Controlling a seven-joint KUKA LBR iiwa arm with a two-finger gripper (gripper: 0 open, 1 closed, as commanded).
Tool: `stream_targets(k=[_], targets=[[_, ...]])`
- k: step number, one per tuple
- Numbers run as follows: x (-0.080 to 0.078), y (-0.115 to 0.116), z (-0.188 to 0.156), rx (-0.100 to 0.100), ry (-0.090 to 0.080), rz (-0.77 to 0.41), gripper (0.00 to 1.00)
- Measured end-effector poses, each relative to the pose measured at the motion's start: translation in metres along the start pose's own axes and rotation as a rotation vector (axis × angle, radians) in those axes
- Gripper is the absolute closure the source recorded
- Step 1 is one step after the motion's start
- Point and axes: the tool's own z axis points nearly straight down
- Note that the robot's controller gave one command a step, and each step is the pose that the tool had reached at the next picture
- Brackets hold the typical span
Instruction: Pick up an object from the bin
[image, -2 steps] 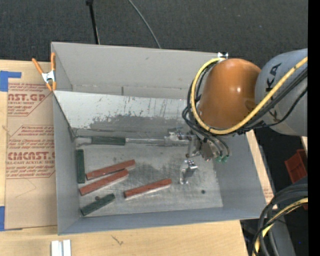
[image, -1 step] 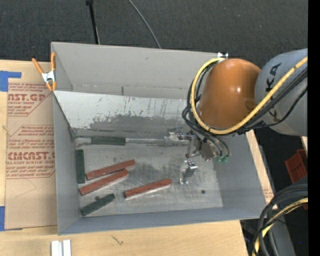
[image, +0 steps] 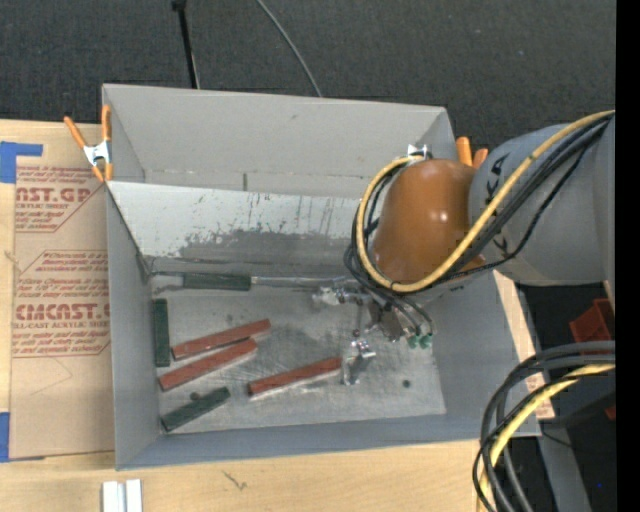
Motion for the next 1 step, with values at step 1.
stream_targets(k=[1], targets=[[0.0228, 0.0093, 0.0575, -0.002, 0.007, 0.113, 1.0]])
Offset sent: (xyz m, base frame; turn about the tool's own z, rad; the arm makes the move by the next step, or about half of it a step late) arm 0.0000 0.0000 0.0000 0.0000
